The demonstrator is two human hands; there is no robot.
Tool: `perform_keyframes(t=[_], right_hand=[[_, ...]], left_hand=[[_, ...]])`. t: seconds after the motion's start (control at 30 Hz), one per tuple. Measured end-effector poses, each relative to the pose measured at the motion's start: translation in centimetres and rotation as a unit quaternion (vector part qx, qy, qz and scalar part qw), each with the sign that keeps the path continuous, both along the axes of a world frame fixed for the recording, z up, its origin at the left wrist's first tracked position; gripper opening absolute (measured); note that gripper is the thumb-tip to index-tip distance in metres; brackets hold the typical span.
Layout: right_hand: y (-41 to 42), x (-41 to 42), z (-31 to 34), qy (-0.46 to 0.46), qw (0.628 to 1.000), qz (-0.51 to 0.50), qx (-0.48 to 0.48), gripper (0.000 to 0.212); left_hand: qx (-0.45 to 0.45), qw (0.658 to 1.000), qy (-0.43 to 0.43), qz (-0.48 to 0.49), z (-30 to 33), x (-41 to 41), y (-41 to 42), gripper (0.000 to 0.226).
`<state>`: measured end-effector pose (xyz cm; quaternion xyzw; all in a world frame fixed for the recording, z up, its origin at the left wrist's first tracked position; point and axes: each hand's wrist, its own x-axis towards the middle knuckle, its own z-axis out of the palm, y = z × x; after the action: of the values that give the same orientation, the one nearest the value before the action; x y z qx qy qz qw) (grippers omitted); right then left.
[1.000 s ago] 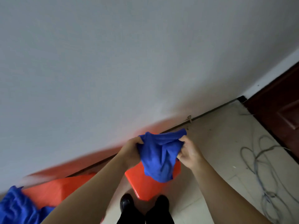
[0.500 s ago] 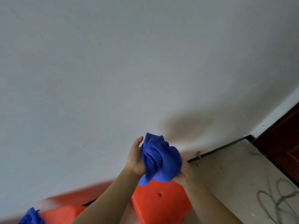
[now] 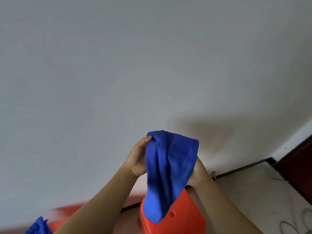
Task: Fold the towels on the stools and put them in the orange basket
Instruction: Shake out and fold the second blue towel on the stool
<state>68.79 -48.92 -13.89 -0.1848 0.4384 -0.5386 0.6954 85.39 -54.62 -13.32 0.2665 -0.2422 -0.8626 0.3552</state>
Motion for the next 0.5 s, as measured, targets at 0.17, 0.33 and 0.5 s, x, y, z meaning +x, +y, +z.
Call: perform_keyframes(t=[0.17,0.33,0.5], right_hand=[[-1.0,-2.1,-0.5,-0.043,0.998,0.014,0.05,0.038],[-2.6,-3.6,0.5,-0.046,0.998,-0.024,0.023,0.03],[-3.8,-7.2,3.2,0.008,0.992,-0.126,-0.029,0.026]], left_hand=[[0.108,0.993,0.012,0.046,-1.1,0.7,0.0,0.058],[0.078,0.996,0.005,0.045,-1.3,0.6,1.6,0.05],[0.039,0.989,-0.007,0.139,-1.7,2.3,0.1,0.017]])
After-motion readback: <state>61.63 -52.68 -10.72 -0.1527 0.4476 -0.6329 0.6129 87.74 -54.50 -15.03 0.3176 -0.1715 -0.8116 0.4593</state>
